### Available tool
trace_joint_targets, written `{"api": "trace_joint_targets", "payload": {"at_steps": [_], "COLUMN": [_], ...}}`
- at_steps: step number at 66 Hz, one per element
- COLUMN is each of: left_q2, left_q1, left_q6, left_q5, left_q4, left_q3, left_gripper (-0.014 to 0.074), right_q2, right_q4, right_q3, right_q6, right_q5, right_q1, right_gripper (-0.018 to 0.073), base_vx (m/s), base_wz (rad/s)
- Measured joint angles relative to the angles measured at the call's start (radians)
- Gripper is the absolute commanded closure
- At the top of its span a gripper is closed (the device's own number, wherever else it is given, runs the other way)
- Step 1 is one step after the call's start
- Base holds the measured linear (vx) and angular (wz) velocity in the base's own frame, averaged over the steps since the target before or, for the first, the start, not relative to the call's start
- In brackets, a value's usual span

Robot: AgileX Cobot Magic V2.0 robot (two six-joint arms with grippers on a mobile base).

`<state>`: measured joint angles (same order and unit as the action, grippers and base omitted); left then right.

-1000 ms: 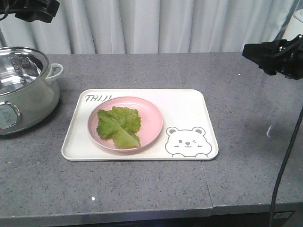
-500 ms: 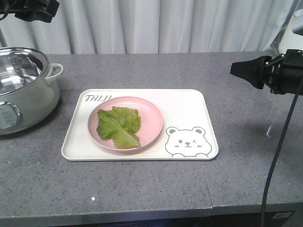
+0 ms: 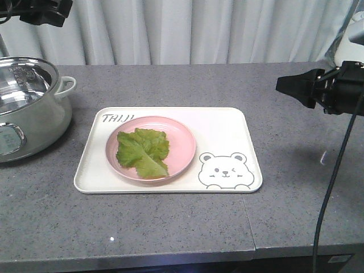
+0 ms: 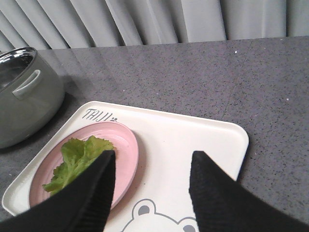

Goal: Transfer vegetables to tray and serve
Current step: 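Lower both grippers toward opposite short edges of the tray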

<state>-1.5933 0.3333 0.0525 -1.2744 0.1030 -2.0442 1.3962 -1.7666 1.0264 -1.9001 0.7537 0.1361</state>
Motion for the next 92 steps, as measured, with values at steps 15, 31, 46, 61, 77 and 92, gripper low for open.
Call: {"api": "trace_joint_targets", "payload": {"at_steps": [15, 31, 46, 61, 77, 92], "left_q2": [-0.002, -0.002, -0.013, -0.012, -0.012, -0.012], "left_q1": [0.000, -0.003, -0.040, -0.049, -0.049, -0.049], "left_q6": [-0.026, -0.034, -0.077, -0.123, -0.175, -0.212], "left_q5": [0.000, 0.005, 0.041, 0.147, 0.234, 0.309], "left_q4": [0.002, 0.016, 0.023, 0.025, 0.026, 0.026], "left_q3": [0.046, 0.221, 0.480, 0.634, 0.732, 0.792], "left_gripper": [0.0200, 0.0200, 0.0200, 0.0200, 0.0200, 0.0200], "right_q2": [0.083, 0.096, 0.180, 0.279, 0.340, 0.359], "right_q4": [0.000, 0.000, 0.000, 0.000, 0.000, 0.000], "right_q3": [0.000, 0.000, 0.000, 0.000, 0.000, 0.000], "right_q6": [0.000, 0.000, -0.009, -0.020, -0.032, -0.034], "right_q5": [0.034, 0.036, 0.053, 0.062, 0.065, 0.070], "right_q1": [0.000, 0.000, 0.000, 0.000, 0.000, 0.000], "right_gripper": [0.0213, 0.0213, 0.0213, 0.0213, 0.0213, 0.0213], "base_vx": [0.00, 0.00, 0.00, 0.00, 0.00, 0.00], "base_wz": [0.00, 0.00, 0.00, 0.00, 0.00, 0.00]}}
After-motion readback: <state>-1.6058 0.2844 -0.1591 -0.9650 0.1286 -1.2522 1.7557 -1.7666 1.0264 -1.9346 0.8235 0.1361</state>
